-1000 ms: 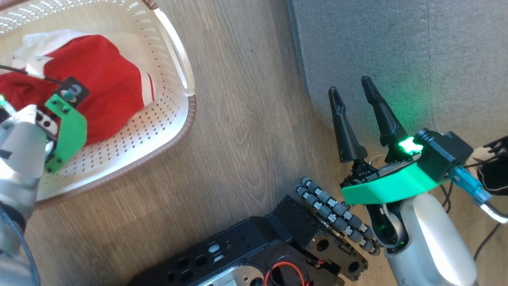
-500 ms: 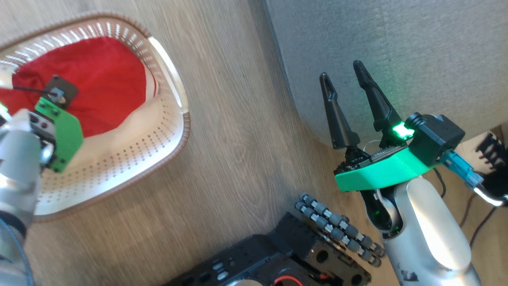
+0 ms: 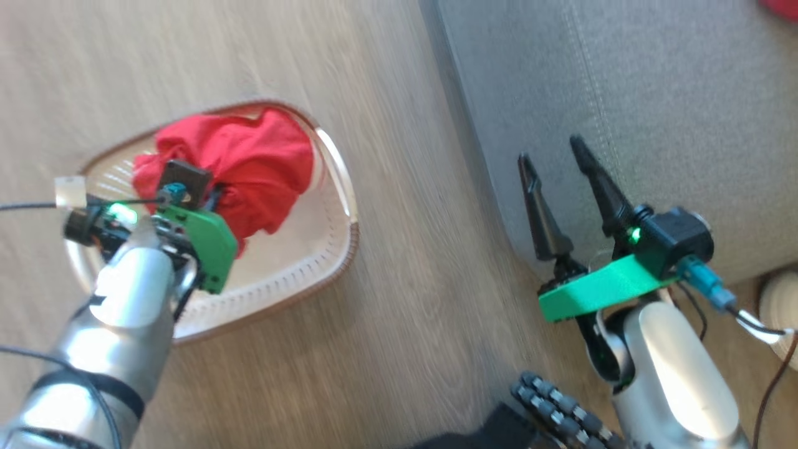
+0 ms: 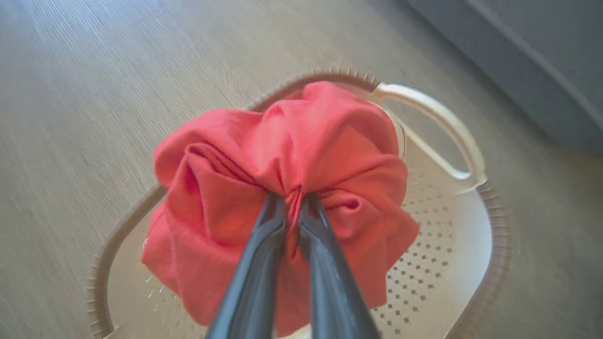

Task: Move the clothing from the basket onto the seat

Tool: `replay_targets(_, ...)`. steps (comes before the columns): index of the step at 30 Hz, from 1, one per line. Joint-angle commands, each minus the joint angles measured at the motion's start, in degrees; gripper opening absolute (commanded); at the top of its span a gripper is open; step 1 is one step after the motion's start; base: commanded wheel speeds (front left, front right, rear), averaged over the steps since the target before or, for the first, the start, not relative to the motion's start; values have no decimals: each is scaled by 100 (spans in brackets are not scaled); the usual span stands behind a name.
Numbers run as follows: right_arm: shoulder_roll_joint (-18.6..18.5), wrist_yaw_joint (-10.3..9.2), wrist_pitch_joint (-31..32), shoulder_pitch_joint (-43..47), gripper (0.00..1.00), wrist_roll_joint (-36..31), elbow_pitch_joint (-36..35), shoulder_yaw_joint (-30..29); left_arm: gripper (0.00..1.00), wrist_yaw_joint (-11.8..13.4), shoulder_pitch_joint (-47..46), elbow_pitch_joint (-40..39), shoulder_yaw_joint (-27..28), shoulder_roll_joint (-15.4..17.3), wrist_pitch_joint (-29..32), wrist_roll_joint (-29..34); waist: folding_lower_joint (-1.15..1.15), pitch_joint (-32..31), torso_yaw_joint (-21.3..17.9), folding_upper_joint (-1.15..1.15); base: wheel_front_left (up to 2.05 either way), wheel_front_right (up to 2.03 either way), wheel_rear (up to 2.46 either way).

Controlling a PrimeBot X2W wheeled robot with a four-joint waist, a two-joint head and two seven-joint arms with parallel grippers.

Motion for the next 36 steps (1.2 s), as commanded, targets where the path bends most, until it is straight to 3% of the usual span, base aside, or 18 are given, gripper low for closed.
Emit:
replay_targets(1, -45, -2, -29, 203, 100, -94, -68, 85, 0, 91, 230, -433, 284, 61, -77, -137, 0, -600, 371, -1, 0, 0, 0)
replay_targets(7, -45, -2, -29, 350, 100, -264, 79, -1, 0, 133, 977, -1844, 838, -46, -78, -245, 0, -1241, 612, -1, 0, 0, 0)
replay_targets(18, -45, -2, -29, 734, 100, -446, 271, -189, 0, 118, 2271, -4070, 2085, -455, -79, 188, 0, -2235, 922, -1, 0, 0, 0)
replay_targets(30, -45, -2, -29, 1106, 100, -494, 276, -342, 0, -155, 2920, -5852, 3072, -919, -79, 540, 0, -2804, 1099, -1, 0, 0, 0)
replay_targets(36, -45, -2, -29, 1297, 100, -528, 275, -414, 0, -138, 3026, -6550, 3268, -972, -80, 454, 0, -2969, 1149, -1, 0, 0, 0)
